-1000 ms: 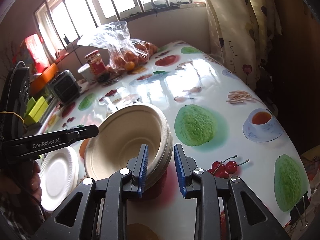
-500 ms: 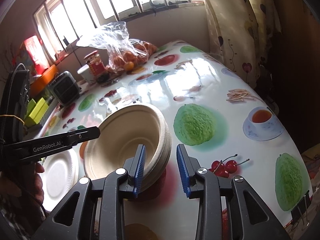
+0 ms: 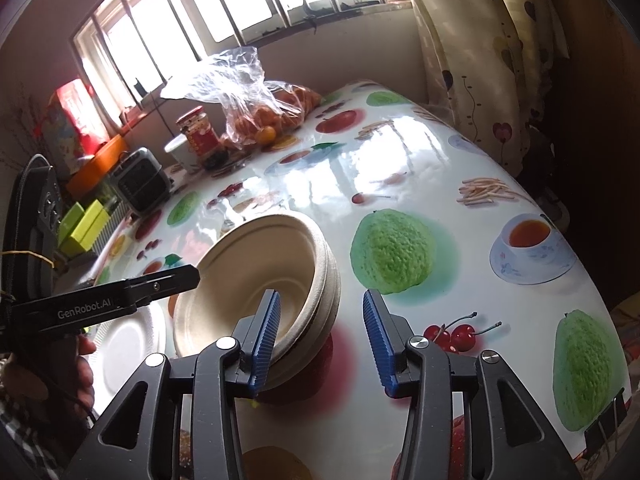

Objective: Organize plates and bowls
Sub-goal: 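Lower the bowl into the nested bowls and open both grippers, then close both grippers on the rim of the nested tan bowl stack and lift it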

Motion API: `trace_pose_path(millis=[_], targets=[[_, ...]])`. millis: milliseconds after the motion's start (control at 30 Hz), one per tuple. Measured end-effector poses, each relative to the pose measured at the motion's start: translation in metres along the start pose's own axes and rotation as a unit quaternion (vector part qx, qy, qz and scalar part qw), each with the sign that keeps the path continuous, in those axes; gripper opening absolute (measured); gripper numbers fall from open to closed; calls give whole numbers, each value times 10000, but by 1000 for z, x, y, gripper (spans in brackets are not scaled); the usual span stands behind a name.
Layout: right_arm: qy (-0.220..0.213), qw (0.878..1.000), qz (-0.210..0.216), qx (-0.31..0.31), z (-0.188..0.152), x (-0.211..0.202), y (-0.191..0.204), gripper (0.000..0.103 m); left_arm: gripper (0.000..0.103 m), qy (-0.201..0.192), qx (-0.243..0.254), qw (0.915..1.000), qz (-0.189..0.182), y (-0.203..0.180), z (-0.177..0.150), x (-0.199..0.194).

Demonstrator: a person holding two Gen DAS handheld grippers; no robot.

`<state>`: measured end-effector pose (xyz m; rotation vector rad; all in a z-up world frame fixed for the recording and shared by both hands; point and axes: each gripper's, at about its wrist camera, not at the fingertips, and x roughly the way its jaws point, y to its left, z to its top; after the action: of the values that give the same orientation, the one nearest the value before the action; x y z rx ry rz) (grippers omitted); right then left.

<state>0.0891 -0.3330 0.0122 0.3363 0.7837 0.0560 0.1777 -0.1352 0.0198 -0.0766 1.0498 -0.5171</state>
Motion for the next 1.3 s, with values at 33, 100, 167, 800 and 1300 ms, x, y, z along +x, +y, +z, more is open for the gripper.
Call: trace_pose_path(millis=[33,100,167,800,1300], targets=[[10,10000,2,2,0,0,-1,43,42,4,-4,10000,25,1,-1,0],[29,10000,48,19,1,1,-4,43,42,13,-64,10000,30,3,-3,0],[52,9999,98,14,2,2,-6,43,42,43,-127,9999,16,6,-6,1],[252,9990,379,-40,6,9,-11,31,31,188,-292,9992,-213,1,-12,9],[272,9988,397,-35,7,10,-10,24,19,212,-302,9989,-286,2,-12,11]])
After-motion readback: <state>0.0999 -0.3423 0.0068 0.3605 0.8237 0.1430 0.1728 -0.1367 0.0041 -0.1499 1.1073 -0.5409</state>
